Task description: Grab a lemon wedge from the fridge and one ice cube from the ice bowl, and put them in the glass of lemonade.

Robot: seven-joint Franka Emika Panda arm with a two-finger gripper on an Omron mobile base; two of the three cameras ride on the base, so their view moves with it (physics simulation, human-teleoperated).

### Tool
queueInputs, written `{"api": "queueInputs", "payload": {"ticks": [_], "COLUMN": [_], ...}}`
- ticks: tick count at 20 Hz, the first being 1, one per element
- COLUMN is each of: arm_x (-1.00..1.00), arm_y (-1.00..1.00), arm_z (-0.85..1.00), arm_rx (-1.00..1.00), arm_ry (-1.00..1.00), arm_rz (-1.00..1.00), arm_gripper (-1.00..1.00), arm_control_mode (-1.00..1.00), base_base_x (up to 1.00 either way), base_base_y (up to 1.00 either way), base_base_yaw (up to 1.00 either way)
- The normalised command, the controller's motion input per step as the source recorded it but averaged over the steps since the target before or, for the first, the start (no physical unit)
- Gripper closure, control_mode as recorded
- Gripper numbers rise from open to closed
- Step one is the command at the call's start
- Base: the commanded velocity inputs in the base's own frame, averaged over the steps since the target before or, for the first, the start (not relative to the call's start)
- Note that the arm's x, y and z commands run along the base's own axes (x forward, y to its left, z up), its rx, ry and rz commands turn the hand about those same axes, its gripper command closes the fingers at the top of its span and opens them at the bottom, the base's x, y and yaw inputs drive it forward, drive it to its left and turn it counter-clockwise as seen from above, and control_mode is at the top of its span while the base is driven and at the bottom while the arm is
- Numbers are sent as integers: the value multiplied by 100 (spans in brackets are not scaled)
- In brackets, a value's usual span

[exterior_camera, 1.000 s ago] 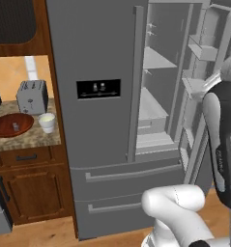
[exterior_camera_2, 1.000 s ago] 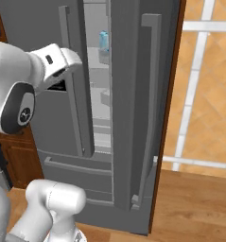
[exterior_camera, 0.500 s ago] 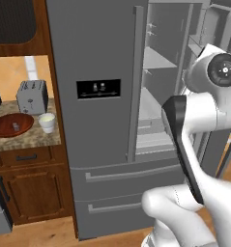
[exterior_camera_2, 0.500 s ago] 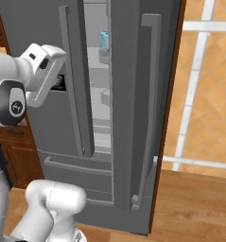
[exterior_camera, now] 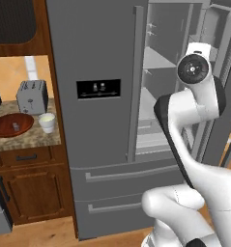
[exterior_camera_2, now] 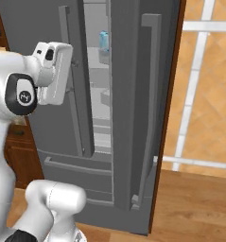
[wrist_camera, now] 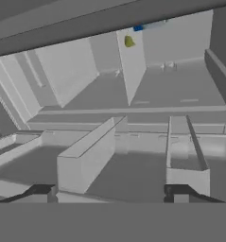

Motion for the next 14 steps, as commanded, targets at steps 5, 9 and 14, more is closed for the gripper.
{"api": "queueInputs", "payload": {"ticks": [5,9,14], "arm_x": [55,64,67], "arm_y": [-22,0,-20], "arm_z": [0,6,1], "arm_rx": [-19,-5,0], "arm_ry": [-7,4,7], "arm_rz": [-4,0,-1], "arm_gripper": [-100,-100,-100], "arm_control_mode": [-100,-100,-100], "base_base_x": [0,0,0], "base_base_y": [0,0,0], "base_base_yaw": [0,0,0]}}
